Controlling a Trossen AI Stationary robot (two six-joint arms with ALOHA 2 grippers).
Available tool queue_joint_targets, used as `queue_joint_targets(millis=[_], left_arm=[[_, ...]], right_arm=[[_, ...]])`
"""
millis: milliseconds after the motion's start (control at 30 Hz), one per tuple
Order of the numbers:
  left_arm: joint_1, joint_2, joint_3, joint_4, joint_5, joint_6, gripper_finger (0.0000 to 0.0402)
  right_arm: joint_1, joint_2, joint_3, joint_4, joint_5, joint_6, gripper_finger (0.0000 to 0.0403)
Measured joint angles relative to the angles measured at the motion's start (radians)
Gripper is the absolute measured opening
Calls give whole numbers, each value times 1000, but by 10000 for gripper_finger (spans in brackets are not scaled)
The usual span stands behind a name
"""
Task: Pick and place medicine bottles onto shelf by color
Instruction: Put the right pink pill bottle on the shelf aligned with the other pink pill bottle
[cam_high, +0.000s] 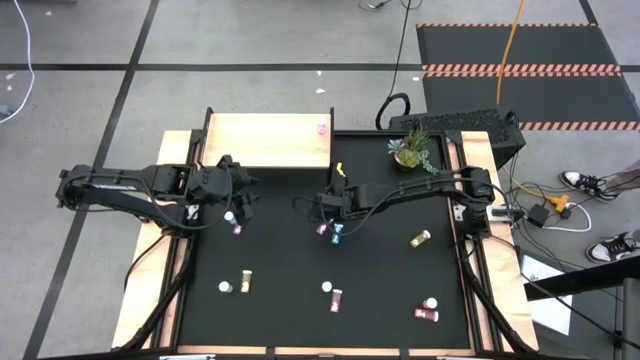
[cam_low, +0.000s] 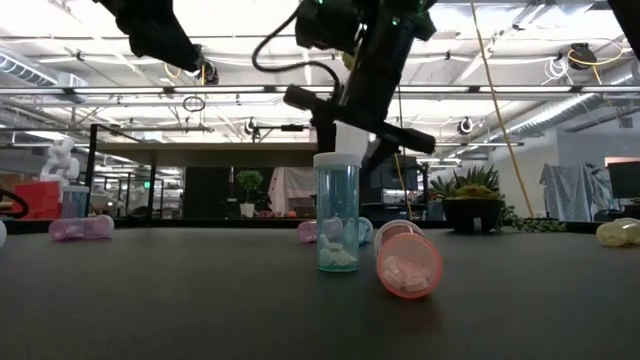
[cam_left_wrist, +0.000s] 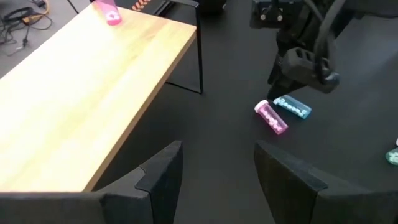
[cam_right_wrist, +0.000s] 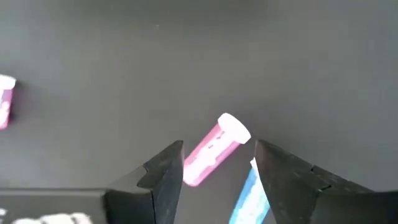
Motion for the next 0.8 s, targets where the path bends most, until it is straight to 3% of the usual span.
queue_joint_targets(millis=[333, 800], left_arm=[[4, 0, 0, 0, -8, 3, 200], [4, 0, 0, 1, -32, -6, 200]], right_arm=[[-12, 0, -126, 173, -49, 90, 191], [-63, 9, -167, 229, -85, 29, 191]])
